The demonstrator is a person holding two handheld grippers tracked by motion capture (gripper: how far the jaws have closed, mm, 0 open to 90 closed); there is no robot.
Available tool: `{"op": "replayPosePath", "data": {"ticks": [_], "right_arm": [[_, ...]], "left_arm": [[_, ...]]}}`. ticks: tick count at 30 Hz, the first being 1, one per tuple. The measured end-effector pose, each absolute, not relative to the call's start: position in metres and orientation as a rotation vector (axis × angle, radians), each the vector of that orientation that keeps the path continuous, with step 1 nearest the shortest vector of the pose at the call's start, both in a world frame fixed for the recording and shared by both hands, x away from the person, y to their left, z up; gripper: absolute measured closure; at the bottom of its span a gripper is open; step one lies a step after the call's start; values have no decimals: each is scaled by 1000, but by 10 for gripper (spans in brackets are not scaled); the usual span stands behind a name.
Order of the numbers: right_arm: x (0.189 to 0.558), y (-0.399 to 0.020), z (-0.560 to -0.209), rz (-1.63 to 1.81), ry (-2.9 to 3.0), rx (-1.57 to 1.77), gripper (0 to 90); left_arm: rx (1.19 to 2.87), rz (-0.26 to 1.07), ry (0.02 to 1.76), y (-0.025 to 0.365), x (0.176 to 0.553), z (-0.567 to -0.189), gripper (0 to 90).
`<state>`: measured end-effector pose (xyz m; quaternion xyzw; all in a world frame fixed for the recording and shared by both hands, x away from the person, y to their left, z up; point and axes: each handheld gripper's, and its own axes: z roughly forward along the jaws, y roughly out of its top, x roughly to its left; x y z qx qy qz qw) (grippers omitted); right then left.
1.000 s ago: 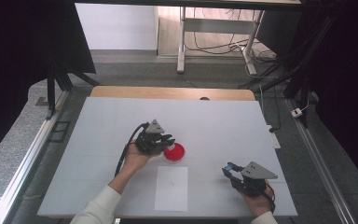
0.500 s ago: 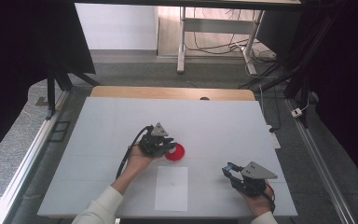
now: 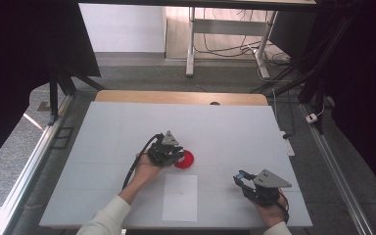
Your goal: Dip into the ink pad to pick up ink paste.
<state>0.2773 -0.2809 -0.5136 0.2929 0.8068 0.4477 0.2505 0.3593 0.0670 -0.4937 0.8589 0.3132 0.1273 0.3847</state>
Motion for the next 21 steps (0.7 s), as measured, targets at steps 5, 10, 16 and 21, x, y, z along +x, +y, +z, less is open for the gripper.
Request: {"op": "replayPosePath", "data": {"ticks": [5,10,16,21], "right_arm": [[278,-281,-514,1225,2201,794,649],[277,-280,-514,1222,2201,795,649],[277,-280,-514,1223,2202,793,649],[277,-280,-514,1221,2203,793,649]], "left_arm": [[2191,330,792,66,359,-494,752],[2193,332,789,66,358,-494,752],[2196,326,793,66,359,-495,753],[2198,319,794,67,359,-496,753]]}}
